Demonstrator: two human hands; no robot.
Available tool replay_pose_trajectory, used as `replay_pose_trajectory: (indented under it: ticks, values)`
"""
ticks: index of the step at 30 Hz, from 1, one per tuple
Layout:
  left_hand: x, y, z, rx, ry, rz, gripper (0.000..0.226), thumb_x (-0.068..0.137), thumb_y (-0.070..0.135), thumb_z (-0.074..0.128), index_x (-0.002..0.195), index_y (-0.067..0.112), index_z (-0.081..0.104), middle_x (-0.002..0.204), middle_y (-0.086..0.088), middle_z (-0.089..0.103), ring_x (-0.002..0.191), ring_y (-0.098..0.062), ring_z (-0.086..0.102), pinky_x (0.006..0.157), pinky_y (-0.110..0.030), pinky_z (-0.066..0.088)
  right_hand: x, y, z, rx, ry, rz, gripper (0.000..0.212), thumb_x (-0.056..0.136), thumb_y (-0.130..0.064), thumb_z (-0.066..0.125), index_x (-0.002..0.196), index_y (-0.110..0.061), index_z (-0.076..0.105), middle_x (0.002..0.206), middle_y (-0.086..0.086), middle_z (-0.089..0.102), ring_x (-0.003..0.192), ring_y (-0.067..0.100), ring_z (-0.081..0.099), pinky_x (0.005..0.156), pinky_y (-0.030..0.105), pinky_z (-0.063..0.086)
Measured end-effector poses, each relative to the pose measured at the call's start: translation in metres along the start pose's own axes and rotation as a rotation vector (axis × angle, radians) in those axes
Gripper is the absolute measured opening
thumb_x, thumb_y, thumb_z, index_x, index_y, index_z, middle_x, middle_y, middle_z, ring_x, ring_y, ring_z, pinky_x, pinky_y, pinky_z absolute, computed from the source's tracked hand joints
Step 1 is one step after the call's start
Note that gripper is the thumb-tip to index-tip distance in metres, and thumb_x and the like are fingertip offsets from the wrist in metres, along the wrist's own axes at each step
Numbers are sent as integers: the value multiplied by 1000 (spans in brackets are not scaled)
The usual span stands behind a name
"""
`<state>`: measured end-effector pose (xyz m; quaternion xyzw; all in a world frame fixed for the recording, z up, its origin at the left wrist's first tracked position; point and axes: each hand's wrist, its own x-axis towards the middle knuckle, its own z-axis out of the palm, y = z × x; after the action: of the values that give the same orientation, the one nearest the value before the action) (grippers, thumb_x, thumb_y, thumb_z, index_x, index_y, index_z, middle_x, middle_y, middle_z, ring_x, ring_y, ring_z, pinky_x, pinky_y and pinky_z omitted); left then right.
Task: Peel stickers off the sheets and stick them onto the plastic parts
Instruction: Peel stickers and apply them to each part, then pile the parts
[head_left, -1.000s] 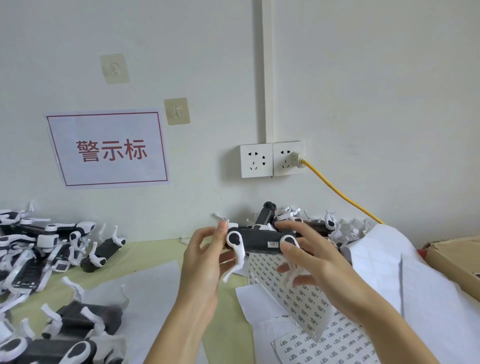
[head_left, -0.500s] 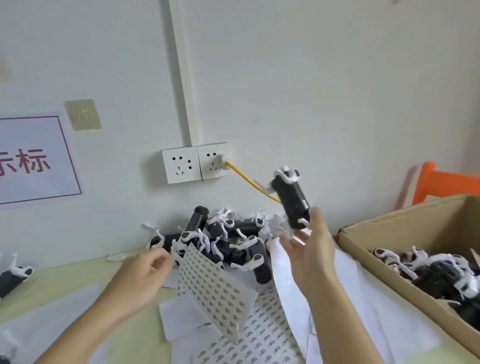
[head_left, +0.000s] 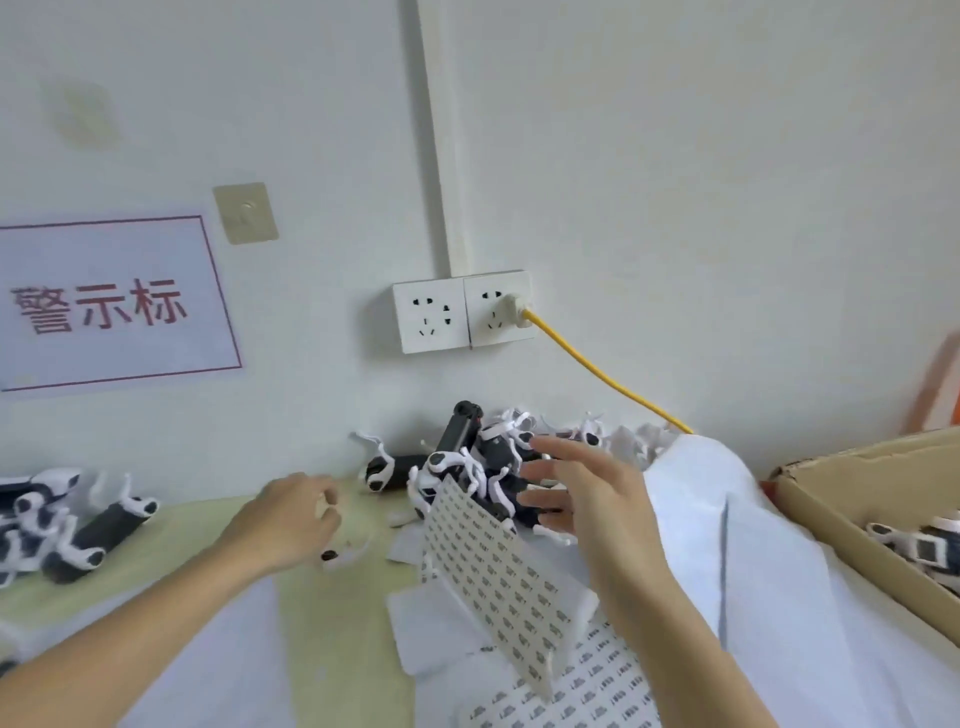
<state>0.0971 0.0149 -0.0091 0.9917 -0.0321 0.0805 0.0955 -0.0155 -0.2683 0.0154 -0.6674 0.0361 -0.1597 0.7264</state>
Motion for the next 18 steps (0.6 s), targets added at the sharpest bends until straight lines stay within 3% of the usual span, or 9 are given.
replay_pose_trajectory:
  ticks: [4, 7, 9, 12, 15, 18]
  values:
    - [8, -81, -14, 472, -113, -243, 48, 96, 48, 42, 141, 31, 37, 145, -4, 36, 134, -33, 34, 107, -48, 36, -14, 6, 32, -200, -171, -77, 36, 98, -13, 46, 102, -36, 73, 91, -19, 74, 78, 4, 71, 69, 26, 54]
    - [7, -135, -21, 491, -261, -510, 81, 87, 64, 44, 156, 35, 13, 164, -10, 9, 146, -43, 18, 115, -56, 29, -17, 10, 42, -271, -195, -87, 36, 98, -12, 46, 102, -38, 70, 90, -20, 73, 78, 4, 70, 67, 29, 57]
    - [7, -155, -23, 456, -316, -611, 89, 87, 65, 46, 158, 32, 6, 165, -16, -3, 149, -47, 8, 118, -56, 25, -18, 11, 42, -301, -190, -92, 35, 98, -13, 47, 101, -38, 70, 90, -19, 73, 78, 4, 70, 70, 31, 58]
    - [7, -174, -26, 414, -199, -594, 82, 93, 46, 48, 159, 21, 5, 164, -17, 3, 148, -45, 4, 118, -53, 27, -17, 13, 44, -332, -175, -111, 36, 98, -12, 47, 102, -39, 70, 90, -18, 73, 77, 3, 70, 71, 36, 59]
    - [5, -190, -33, 509, -95, -547, 76, 97, 34, 44, 158, 13, 5, 159, -13, 23, 146, -35, 14, 116, -43, 29, -17, 15, 45, -355, -174, -126, 36, 99, -12, 47, 101, -39, 71, 89, -18, 74, 76, 3, 70, 72, 36, 59]
    - [6, -198, -40, 786, -115, -451, 57, 94, 26, 46, 148, 19, 31, 150, -2, 40, 136, -24, 35, 107, -37, 35, -15, 16, 44, -364, -172, -127, 36, 99, -12, 47, 101, -39, 70, 88, -18, 74, 76, 3, 70, 70, 32, 57]
